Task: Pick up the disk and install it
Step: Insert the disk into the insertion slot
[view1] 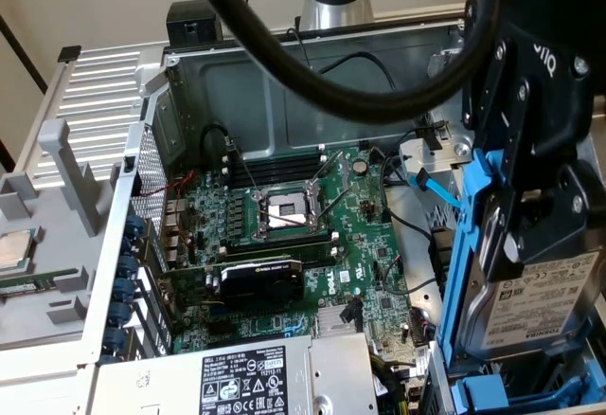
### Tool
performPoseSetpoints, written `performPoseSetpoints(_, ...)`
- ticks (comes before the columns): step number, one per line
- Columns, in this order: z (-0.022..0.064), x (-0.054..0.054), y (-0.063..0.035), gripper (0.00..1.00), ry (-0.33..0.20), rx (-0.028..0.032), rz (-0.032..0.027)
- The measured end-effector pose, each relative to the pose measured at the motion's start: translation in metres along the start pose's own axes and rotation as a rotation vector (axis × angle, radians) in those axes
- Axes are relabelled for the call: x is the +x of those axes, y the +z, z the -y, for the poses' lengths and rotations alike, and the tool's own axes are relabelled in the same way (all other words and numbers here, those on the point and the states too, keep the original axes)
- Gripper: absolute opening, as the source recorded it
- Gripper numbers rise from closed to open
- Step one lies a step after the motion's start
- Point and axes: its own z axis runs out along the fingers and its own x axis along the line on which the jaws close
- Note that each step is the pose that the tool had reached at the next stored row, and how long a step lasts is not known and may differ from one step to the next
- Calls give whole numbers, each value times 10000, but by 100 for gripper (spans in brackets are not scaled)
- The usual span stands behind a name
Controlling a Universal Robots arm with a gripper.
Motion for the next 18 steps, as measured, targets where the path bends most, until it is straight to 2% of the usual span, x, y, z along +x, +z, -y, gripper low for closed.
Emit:
performPoseSetpoints(5,6,20,2,37,-1,-19,34)
performPoseSetpoints(18,6,26,24,37,0,-21,82)
